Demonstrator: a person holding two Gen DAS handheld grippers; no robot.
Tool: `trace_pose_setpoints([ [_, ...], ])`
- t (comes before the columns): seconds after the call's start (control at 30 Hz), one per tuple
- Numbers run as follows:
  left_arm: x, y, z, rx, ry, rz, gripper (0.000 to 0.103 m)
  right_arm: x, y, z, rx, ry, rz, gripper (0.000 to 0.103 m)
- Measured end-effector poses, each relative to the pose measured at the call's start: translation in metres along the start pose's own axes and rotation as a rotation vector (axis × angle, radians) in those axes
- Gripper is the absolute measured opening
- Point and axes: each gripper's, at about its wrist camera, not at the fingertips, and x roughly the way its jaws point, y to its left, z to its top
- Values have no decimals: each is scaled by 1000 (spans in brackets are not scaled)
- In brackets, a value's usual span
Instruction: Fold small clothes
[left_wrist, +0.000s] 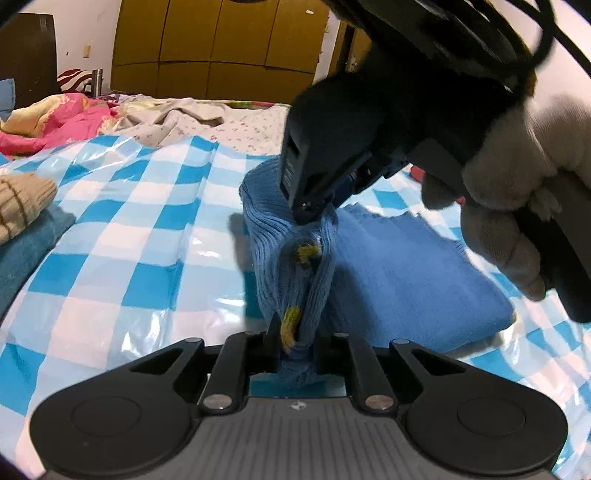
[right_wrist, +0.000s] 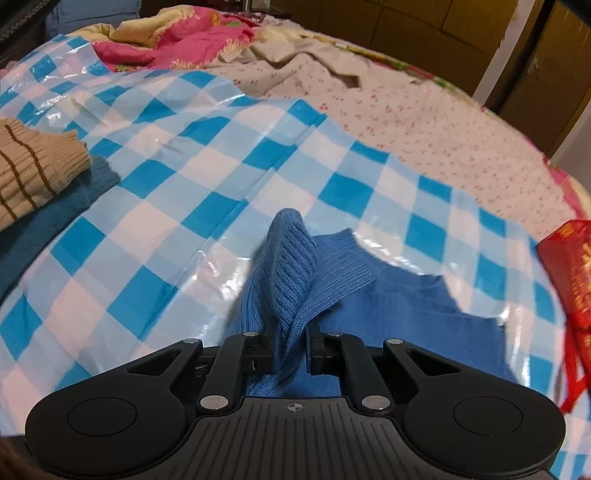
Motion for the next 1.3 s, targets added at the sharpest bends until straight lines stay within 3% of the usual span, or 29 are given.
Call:
trace_pose_setpoints([
  [0.3,-3,-37,20,27,-28,-68,24,-27,-43,-5,40,-43,-38,10],
  [0.63,17,-95,31,107,-6,-145,24,-35,-106,-34,114,-46,-71,10],
  [0.9,41,-138,29,167,32,-188,24,-29,-155,-65,195,-29,-92,10],
  [1.3,74,-177,18,260,107,-185,24,-2,-201,-99,318,7,-80,10],
])
